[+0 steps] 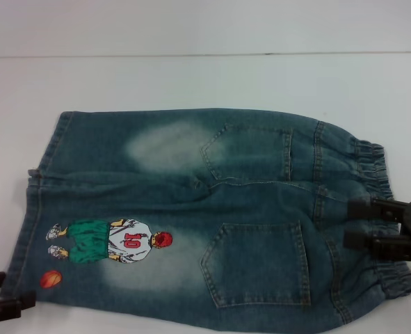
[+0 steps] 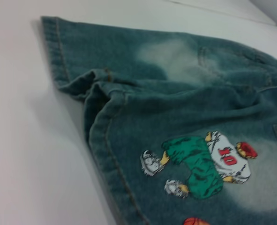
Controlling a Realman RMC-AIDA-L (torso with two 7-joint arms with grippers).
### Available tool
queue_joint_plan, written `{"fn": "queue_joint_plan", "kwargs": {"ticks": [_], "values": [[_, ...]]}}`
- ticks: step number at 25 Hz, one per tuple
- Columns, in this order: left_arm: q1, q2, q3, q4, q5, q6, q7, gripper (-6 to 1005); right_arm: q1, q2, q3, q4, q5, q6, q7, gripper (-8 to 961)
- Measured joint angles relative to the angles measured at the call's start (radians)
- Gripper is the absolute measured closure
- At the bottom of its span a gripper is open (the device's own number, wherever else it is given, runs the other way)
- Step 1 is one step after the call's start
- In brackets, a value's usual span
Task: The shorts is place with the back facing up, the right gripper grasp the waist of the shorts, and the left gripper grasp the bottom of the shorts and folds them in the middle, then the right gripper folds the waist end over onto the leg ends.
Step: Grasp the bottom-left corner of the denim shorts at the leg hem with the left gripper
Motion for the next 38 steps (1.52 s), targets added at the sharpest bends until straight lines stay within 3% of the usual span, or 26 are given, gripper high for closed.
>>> {"fn": "queue_joint_plan", "kwargs": {"ticks": [38], "values": [[-0.076,0.002,0.008,0.027,0.085,0.068,-0.094,97,-0.002,0.0,0.003,0.0,0.0,0.001,-0.004,27]]}}
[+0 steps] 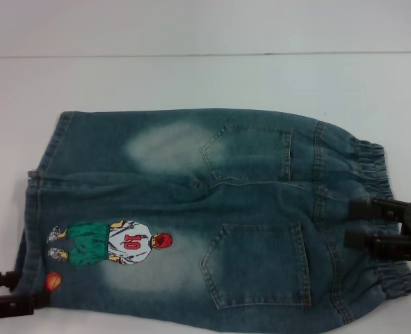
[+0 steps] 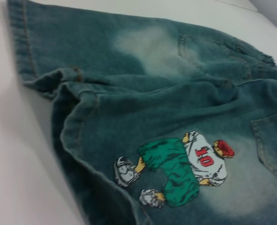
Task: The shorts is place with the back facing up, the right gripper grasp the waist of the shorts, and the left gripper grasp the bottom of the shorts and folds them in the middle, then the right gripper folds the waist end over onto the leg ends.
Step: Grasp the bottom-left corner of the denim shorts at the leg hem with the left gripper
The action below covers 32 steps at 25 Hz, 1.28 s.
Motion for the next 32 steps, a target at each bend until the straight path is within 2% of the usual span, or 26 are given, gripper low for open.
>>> {"fn": "queue_joint_plan", "kwargs": {"ticks": [7,21,32], "values": [[-0.004,-0.003,-0.008,0.011,-0.024,0.044,-0.002,105,0.0,0.001,0.0,0.0,0.0,0.0,-0.001,27],[0.004,0.0,-0.003,0.021,0.016,0.031,-0.03,123,0.0,0.002,-0.001,0.0,0.0,0.001,0.0,26],[-0.02,-0.001,0.003,0.017,0.023,0.019,-0.03,137,0.0,0.002,-0.002,0.0,0.0,0.003,-0.002,26]]}}
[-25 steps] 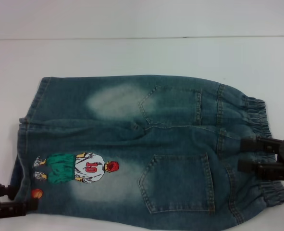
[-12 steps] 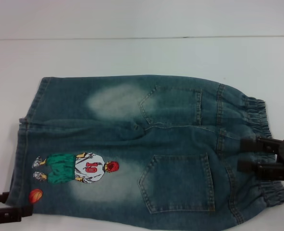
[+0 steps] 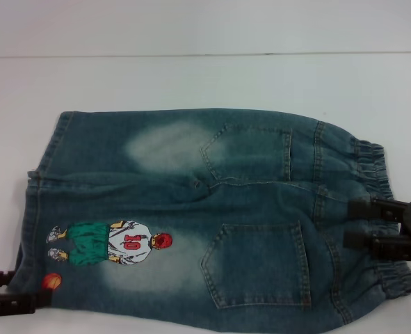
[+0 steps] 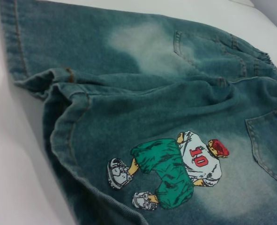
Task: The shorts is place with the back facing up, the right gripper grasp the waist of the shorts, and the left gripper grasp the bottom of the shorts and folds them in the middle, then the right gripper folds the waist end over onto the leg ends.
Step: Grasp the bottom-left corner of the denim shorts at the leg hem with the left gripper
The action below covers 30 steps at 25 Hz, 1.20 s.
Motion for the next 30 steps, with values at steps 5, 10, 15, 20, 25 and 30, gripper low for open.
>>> {"fn": "queue_joint_plan", "kwargs": {"ticks": [5,10,15,20,25,30], "values": [[-0.006,-0.002,0.029,-0.012,0.0,-0.008,0.001,144,0.0,0.0,0.002,0.0,0.0,0.0,0.0,26],[-0.011,-0.003,0.034,-0.007,-0.004,-0.007,0.0,151,0.001,0.0,0.002,0.0,0.0,0.0,0.004,26],[-0.014,-0.001,0.044,-0.004,-0.001,-0.017,0.008,157,0.002,0.0,0.002,0.0,0.003,0.0,0.005,27],[-0.013,-0.004,0.07,0.002,-0.001,-0.033,0.008,262,0.001,0.0,0.002,0.0,0.004,-0.001,0.006,27],[-0.015,-0.006,0.07,0.022,-0.009,-0.028,0.008,470,-0.007,0.0,0.013,0.0,0.006,-0.009,0.006,27],[-0.015,-0.008,0.066,0.028,-0.021,-0.019,0.008,658,-0.021,-0.004,0.073,0.0,0.006,-0.027,0.003,27]]}}
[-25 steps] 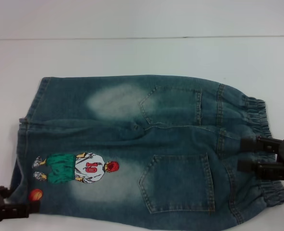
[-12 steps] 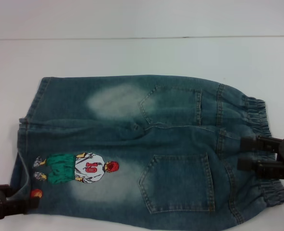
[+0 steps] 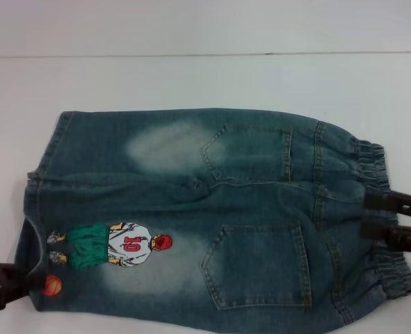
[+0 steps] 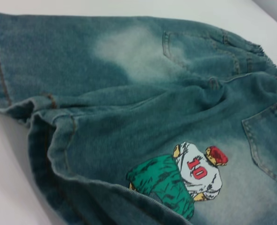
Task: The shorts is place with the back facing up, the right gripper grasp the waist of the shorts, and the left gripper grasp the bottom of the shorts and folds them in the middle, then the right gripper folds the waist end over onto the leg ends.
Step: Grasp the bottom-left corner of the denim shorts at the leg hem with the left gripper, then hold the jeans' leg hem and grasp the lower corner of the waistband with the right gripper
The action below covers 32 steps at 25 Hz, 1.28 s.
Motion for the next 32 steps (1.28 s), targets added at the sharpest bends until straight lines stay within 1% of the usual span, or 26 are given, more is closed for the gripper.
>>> {"fn": "queue_joint_plan", "kwargs": {"ticks": [3,7,10,14,16,19,21,25,32], "values": [[0.002,0.0,0.003,0.0,-0.016,0.004,0.0,801,-0.02,-0.001,0.045,0.0,0.0,-0.002,0.001,27],[0.002,0.0,0.004,0.0,-0.044,0.011,0.003,978,-0.085,-0.001,0.117,0.006,0.002,-0.008,-0.043,27],[0.0,0.0,0.004,-0.003,-0.06,0.016,0.006,977,-0.14,-0.006,0.164,0.041,0.001,-0.001,-0.093,27],[-0.008,0.0,0.006,-0.009,-0.069,0.016,0.009,977,-0.194,-0.023,0.201,0.082,-0.006,0.033,-0.099,26],[-0.011,0.0,0.007,-0.012,-0.069,0.014,0.01,976,-0.215,-0.022,0.22,0.089,-0.007,0.053,-0.1,27],[-0.017,0.0,0.009,-0.016,-0.069,0.013,0.01,976,-0.235,-0.011,0.236,0.096,-0.009,0.088,-0.093,30],[-0.02,0.0,0.009,-0.022,-0.069,0.012,0.011,977,-0.236,-0.011,0.236,0.108,-0.023,0.108,-0.078,32],[-0.022,0.001,0.009,-0.026,-0.069,0.011,0.011,977,-0.225,-0.02,0.233,0.117,-0.059,0.151,-0.017,36],[-0.022,0.0,0.009,-0.035,-0.069,0.008,0.011,978,-0.198,-0.026,0.227,0.118,-0.102,0.184,0.047,43]]}}
